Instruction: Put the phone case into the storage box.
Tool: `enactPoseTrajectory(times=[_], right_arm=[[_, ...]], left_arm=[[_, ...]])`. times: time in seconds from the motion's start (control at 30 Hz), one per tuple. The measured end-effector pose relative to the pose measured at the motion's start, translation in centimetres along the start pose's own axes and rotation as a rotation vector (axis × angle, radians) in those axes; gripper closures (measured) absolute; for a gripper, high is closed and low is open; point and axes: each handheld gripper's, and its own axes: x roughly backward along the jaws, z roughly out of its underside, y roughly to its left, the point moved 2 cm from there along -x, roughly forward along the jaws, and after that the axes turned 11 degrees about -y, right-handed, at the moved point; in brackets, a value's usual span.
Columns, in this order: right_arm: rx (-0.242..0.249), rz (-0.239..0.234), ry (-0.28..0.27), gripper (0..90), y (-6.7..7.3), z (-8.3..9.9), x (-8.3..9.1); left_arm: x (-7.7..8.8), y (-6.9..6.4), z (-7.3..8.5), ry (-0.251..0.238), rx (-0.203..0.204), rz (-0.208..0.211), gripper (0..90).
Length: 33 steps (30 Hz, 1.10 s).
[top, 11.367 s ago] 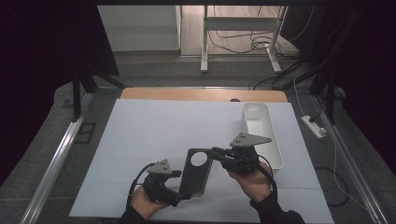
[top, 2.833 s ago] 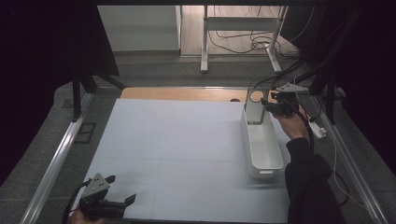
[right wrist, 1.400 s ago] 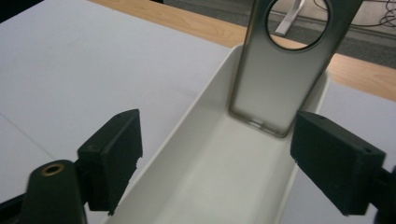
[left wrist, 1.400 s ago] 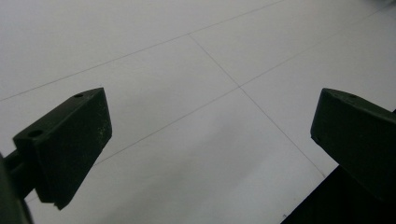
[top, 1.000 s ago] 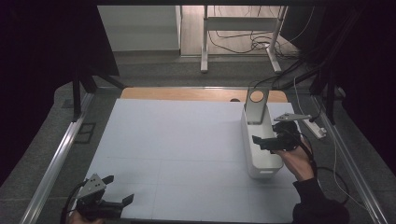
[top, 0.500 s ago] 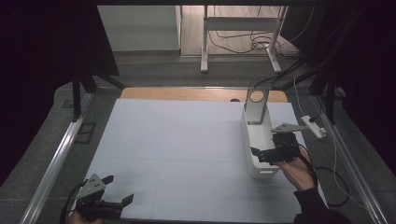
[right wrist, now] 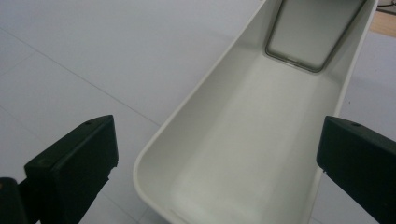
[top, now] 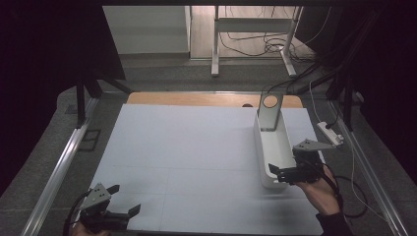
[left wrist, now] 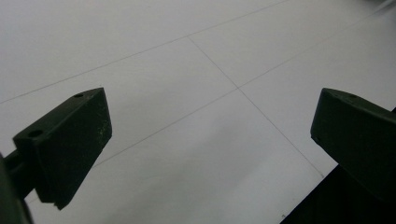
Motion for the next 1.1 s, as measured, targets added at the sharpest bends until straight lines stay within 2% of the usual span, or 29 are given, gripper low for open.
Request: enactPoseTrajectory(times=[0.27, 0.6, 0.83, 0.97, 1.1], right_arm=[[0.006, 0.013, -0.008, 0.0, 0.3, 0.9, 1.5], [-0.031, 0.038, -0.032, 0.0, 0.1, 2.3, 3.3], [-0.035, 0.045, -0.031, 0.0, 0.2, 3.2, 4.1], [-0.047, 0.072, -0.039, 0.0, 0.2, 4.2, 5.1], [-0.063, 0.076, -0.042, 0.0, 0.3, 4.9, 5.9]], left_arm=[[-0.1, 0.0, 0.0, 0.002, 0.001, 0.001, 0.0], [-0.1, 0.1, 0.0, 0.003, 0.005, 0.000, 0.0], [-0.1, 0.1, 0.0, 0.005, 0.005, -0.003, 0.0], [0.0, 0.1, 0.0, 0.003, 0.007, -0.005, 0.0], [0.0, 0.1, 0.0, 0.000, 0.011, -0.006, 0.0]])
